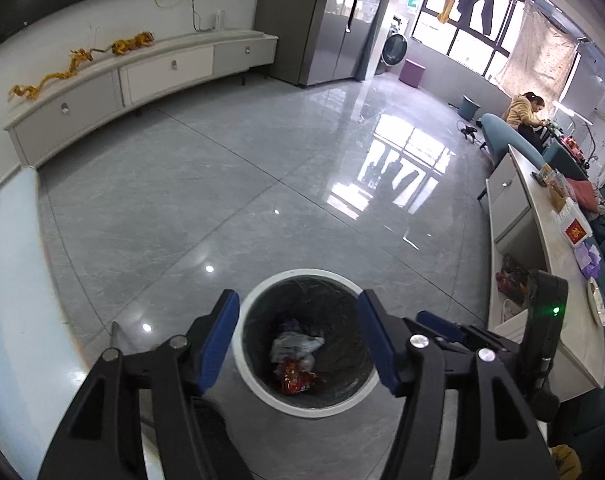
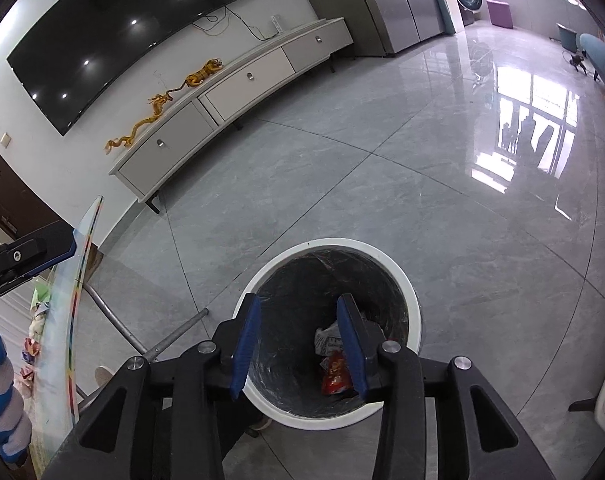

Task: Collect trash
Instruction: 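Move both open tools back toward the table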

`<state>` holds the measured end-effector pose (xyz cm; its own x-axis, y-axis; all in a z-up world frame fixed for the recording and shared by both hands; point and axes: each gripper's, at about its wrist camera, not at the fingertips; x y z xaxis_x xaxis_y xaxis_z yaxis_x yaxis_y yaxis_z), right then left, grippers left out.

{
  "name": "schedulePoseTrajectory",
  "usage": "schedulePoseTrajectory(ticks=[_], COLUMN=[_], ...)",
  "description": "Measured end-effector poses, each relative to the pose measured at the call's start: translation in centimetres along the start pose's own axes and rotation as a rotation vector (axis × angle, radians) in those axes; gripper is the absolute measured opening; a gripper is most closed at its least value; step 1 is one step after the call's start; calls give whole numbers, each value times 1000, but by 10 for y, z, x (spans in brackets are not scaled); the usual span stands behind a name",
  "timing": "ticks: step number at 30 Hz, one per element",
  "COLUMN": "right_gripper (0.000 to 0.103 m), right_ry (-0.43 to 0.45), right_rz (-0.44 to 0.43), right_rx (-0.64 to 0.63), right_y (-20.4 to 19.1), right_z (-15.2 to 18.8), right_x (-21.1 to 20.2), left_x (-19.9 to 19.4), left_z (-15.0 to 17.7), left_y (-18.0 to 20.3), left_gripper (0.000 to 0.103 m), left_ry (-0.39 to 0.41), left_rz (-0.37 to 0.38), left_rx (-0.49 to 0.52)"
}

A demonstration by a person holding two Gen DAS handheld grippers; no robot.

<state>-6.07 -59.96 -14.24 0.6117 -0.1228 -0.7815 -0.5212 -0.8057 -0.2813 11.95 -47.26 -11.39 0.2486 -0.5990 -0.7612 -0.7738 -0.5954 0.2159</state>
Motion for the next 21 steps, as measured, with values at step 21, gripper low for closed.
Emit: schedulePoseTrajectory(ticks=[21], right_gripper=[56], right_ry=[201], right_rz=[-74], right_rx=[-335], right_y=[-167], right_z=[9], right_x=[-112], left_x=[-219], left_z=[87], left_y=[-64], left_gripper=[69], left_ry=[356], left_rz=[-389], left_rx=[-36])
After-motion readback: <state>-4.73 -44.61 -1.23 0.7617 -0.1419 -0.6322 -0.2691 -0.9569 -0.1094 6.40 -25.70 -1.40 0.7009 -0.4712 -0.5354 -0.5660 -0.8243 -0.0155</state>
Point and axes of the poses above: each gripper's, at about its wrist camera, not at the fingertips, and x roughly the way its jaws point, y to its right, z to its underside, and after that the axes turned 4 degrees about z, right-handed
